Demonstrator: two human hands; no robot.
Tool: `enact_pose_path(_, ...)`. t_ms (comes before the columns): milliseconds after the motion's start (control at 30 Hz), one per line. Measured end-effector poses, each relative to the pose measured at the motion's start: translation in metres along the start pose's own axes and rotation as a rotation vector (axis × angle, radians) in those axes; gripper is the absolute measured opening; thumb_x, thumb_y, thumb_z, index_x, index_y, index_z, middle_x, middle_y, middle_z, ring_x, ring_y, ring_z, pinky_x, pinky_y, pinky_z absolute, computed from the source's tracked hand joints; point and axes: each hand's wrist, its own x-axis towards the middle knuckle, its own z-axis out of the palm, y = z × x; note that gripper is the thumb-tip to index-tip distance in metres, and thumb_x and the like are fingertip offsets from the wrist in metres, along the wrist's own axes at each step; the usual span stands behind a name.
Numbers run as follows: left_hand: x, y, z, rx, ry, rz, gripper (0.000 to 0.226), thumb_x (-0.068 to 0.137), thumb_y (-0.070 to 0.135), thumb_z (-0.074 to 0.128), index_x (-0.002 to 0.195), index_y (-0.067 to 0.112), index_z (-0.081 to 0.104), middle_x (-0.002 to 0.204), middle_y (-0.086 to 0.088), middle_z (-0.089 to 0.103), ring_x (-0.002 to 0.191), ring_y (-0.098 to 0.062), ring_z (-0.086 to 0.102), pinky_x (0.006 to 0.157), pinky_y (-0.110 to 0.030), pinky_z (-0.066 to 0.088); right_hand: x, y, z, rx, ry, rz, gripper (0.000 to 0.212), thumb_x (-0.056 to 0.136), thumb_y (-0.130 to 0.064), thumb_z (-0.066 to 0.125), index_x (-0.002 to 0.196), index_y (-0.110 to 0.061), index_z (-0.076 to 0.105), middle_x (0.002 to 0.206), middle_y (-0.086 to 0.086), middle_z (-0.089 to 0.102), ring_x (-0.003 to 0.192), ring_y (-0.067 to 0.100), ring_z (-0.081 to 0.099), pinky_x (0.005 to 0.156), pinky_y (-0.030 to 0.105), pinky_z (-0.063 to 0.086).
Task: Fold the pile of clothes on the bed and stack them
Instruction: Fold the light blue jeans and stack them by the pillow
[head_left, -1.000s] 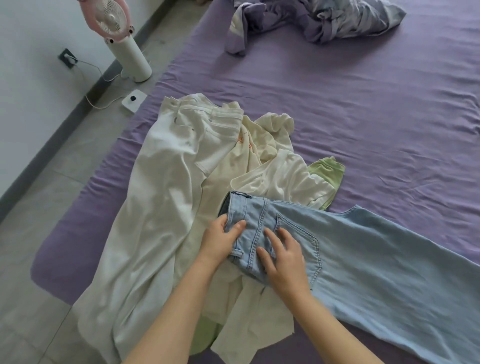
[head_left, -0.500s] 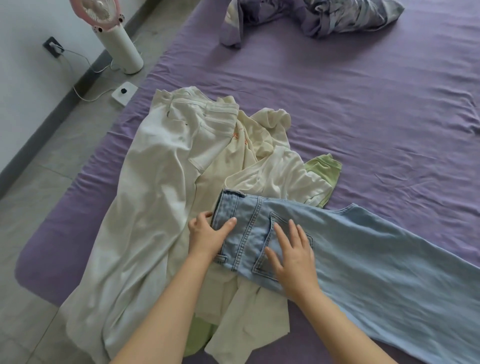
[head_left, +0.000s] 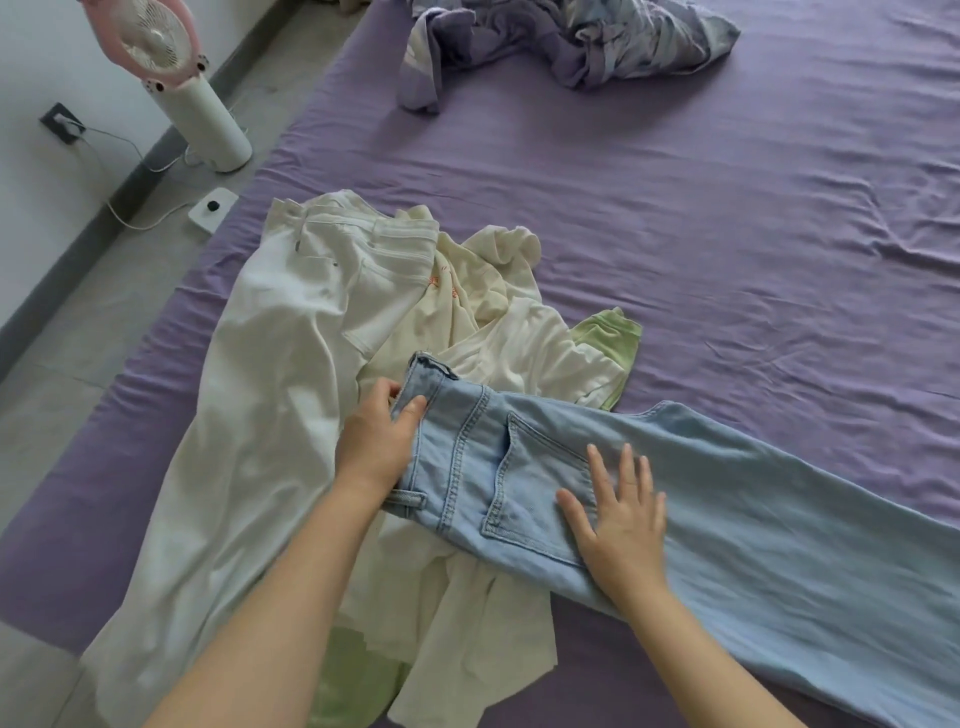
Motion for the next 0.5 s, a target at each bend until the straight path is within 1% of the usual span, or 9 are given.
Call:
enact_pose_path(33,0.002,0.001,-0.002,-0.006,-0.006,0.007,0.022,0.094,0.034,0.055,0.103,0.014,0.053,0.098,-0.006,0.063,0.089,-0.028,0.058,0.068,-0.031,0.034,-0.004,0.005,0.002,-0.001,0.003,0.023,0.075,0.082,-0.075,0.012,0.149,-0.044,0.0,0.16,-0.002,-0.012,0.146,0.018,-0.016,0.116,0.047,-0.007)
enact_pose_path(100,-0.001,0.006,-0.002,-0.015,-0.02,0.027,0.022,0.094,0.036,0.055,0.1,0.015,0.05,0.096,-0.005,0.061,0.087,-0.026,0.056,0.068,-0.031,0.034,-0.009,0.01,0.012,-0.074,-0.137,0.052,0.075,0.084,-0.075,0.011,0.15,-0.043,-0.004,0.161,0.002,-0.011,0.147,0.022,-0.013,0.116,0.05,-0.006)
enact_pose_path(167,-0.009,0.015,0.003,-0.066,-0.044,0.038,0.02,0.094,0.035,0.055,0.096,0.016,0.048,0.089,0.001,0.057,0.084,-0.022,0.053,0.067,-0.03,0.033,-0.001,0.01,0.019,-0.134,-0.327,0.048,0.075,0.088,-0.074,0.018,0.151,-0.039,-0.005,0.16,0.006,-0.014,0.147,0.027,-0.013,0.115,0.054,-0.005)
enact_pose_path(233,-0.018,0.029,0.007,-0.177,-0.051,-0.01,0.02,0.094,0.035,0.056,0.094,0.016,0.048,0.084,0.008,0.055,0.084,-0.02,0.054,0.063,-0.03,0.035,0.01,0.012,0.011,-0.077,-0.425,0.046,0.075,0.089,-0.072,0.026,0.151,-0.039,0.001,0.16,0.005,-0.014,0.147,0.028,-0.013,0.115,0.055,-0.004)
enact_pose_path(300,-0.025,0.047,0.009,-0.334,-0.097,-0.078,0.019,0.093,0.033,0.058,0.096,0.015,0.052,0.088,0.005,0.061,0.089,-0.021,0.059,0.071,-0.031,0.045,0.013,0.021,-0.005,0.093,-0.432,0.043,0.07,0.091,-0.067,0.033,0.151,-0.038,0.013,0.161,0.0,-0.003,0.148,0.025,-0.005,0.116,0.051,0.002)
enact_pose_path(367,-0.036,0.069,0.013,-0.511,-0.233,-0.129,0.018,0.092,0.026,0.061,0.104,0.013,0.056,0.1,-0.005,0.067,0.098,-0.026,0.064,0.088,-0.043,0.051,0.008,0.033,-0.023,0.34,-0.399,0.028,0.066,0.092,-0.06,0.042,0.149,-0.032,0.025,0.159,-0.002,0.017,0.147,0.022,0.009,0.118,0.045,0.013)
enact_pose_path(400,-0.044,0.082,0.016,-0.559,-0.306,-0.134,0.018,0.091,0.022,0.063,0.106,0.014,0.057,0.104,-0.008,0.067,0.1,-0.028,0.064,0.092,-0.047,0.051,0.004,0.038,-0.033,0.489,-0.387,0.044,0.063,0.092,-0.057,0.046,0.147,-0.03,0.03,0.156,-0.004,0.025,0.145,0.02,0.018,0.117,0.042,0.02)
enact_pose_path(433,-0.053,0.095,0.022,-0.568,-0.366,-0.111,0.017,0.089,0.019,0.064,0.104,0.016,0.057,0.103,-0.008,0.066,0.098,-0.027,0.065,0.092,-0.047,0.052,-0.002,0.042,-0.043,0.644,-0.378,0.083,0.059,0.091,-0.055,0.049,0.144,-0.031,0.036,0.153,-0.007,0.032,0.141,0.017,0.028,0.114,0.04,0.028)
enact_pose_path(500,-0.073,0.119,0.039,-0.524,-0.447,-0.017,0.02,0.083,0.017,0.07,0.099,0.017,0.057,0.096,-0.007,0.065,0.09,-0.022,0.063,0.085,-0.042,0.052,-0.013,0.052,-0.065,0.964,-0.365,0.197,0.048,0.087,-0.054,0.053,0.131,-0.036,0.045,0.144,-0.009,0.044,0.125,0.012,0.05,0.098,0.034,0.044)
